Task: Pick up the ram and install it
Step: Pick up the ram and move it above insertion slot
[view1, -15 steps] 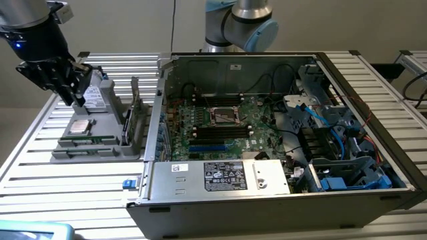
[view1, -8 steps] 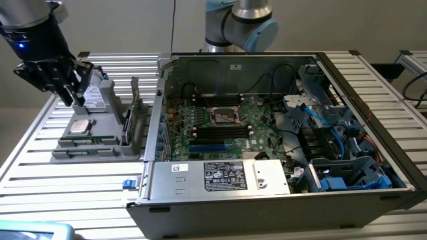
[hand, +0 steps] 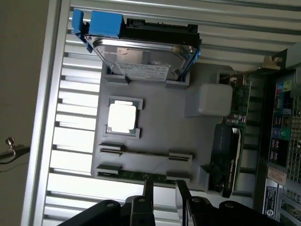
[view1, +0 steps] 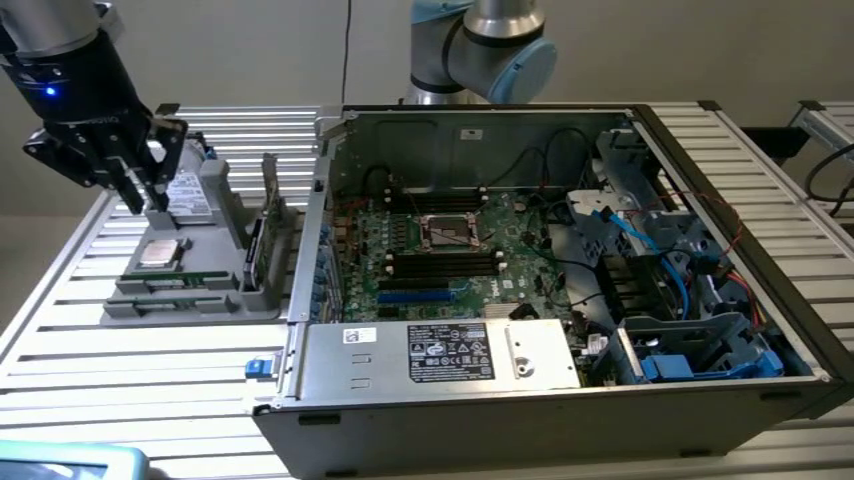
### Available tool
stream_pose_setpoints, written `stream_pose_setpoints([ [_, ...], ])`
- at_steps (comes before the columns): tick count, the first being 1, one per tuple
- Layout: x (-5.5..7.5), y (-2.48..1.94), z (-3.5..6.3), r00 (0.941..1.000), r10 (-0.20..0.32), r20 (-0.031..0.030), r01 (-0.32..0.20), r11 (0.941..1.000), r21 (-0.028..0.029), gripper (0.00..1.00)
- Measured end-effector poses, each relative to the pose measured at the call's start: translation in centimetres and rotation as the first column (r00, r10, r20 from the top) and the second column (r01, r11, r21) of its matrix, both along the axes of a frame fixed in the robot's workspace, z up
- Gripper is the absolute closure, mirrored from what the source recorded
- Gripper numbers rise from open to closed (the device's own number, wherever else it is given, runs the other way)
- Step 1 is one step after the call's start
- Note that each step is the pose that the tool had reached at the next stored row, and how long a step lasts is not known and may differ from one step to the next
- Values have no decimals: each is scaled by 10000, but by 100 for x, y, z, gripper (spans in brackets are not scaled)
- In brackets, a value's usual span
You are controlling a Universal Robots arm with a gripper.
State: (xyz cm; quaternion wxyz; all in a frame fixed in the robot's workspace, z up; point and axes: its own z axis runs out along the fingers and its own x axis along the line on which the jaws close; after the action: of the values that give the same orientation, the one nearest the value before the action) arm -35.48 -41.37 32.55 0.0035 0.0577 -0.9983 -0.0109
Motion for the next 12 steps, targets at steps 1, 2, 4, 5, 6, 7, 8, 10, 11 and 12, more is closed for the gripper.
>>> stream_pose_setpoints([
  [1, 0, 0, 0, 9998, 179, 0, -179, 9998, 0, 67],
  [2, 0, 0, 0, 9993, 365, 0, -365, 9993, 0, 67],
  [4, 0, 0, 0, 9974, 723, -1, -723, 9974, 0, 67],
  [5, 0, 0, 0, 9959, 909, 0, -909, 9959, 0, 67],
  [6, 0, 0, 0, 9941, 1087, 0, -1087, 9941, 0, 67],
  [7, 0, 0, -1, 9919, 1271, 0, -1271, 9919, 0, 67],
  [8, 0, 0, -1, 9894, 1449, 0, -1449, 9894, 0, 67],
  [10, 0, 0, -1, 9835, 1811, 1, -1811, 9835, 1, 67],
  [11, 0, 0, -1, 9801, 1987, 0, -1987, 9801, 0, 67],
  [12, 0, 0, -1, 9763, 2163, 0, -2163, 9763, 0, 67],
])
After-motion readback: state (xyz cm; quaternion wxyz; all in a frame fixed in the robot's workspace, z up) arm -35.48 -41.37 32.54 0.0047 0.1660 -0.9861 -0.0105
